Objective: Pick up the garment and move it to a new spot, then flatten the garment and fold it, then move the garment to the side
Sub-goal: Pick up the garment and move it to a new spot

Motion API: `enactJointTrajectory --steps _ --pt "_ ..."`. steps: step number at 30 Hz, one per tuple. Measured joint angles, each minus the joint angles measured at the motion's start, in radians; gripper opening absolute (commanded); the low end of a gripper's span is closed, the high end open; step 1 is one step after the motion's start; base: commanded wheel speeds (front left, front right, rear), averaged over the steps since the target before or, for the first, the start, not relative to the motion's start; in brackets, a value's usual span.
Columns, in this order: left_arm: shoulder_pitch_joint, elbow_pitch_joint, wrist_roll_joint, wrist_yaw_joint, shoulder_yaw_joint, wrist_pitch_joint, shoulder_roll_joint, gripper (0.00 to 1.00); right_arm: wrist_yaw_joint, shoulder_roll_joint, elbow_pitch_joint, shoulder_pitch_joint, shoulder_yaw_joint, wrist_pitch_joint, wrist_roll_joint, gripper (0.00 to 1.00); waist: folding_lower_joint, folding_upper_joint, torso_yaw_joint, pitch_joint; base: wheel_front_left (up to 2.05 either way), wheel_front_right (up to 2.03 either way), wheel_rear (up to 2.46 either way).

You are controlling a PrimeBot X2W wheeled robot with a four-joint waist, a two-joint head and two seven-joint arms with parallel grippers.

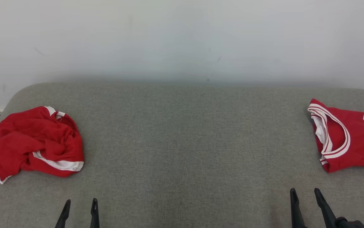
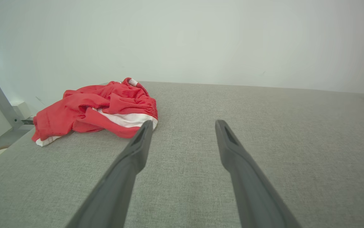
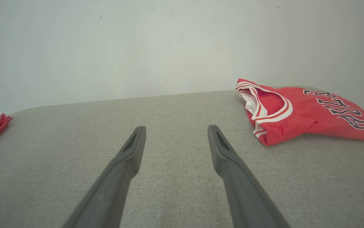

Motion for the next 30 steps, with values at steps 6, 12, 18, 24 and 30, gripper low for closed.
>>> enactJointTrajectory --steps 6,12,18,24,30 --pt "-0.008 0.007 0.004 -0.007 0.012 0.0 0.0 1.0 0.0 0.0 0.005 0.006 0.0 0.0 0.02 1.0 0.0 0.0 0.043 0.001 0.0 0.0 0.0" --pt "-0.01 0.013 0.011 -0.009 0.032 0.0 0.0 1.0 0.0 0.0 0.012 0.008 0.005 0.0 0.025 1.0 0.0 0.0 0.109 -0.001 0.0 0.0 0.0" --pt "0.006 0.012 0.016 -0.013 0.055 0.0 0.0 1.0 0.0 0.0 0.018 0.011 0.018 0.0 0.032 1.0 0.0 0.0 0.187 -0.004 0.0 0.0 0.0" --pt "0.005 0.008 0.024 -0.016 0.061 0.0 0.0 1.0 0.0 0.0 0.021 0.011 0.026 0.0 0.036 1.0 0.0 0.0001 0.269 -0.005 0.0 0.0 0.0" --pt "0.006 0.008 0.022 -0.016 0.077 0.0 0.0 1.0 0.0 0.0 0.023 0.01 0.042 0.0 0.041 1.0 0.0 0.0 0.349 -0.006 0.0 0.0 0.0"
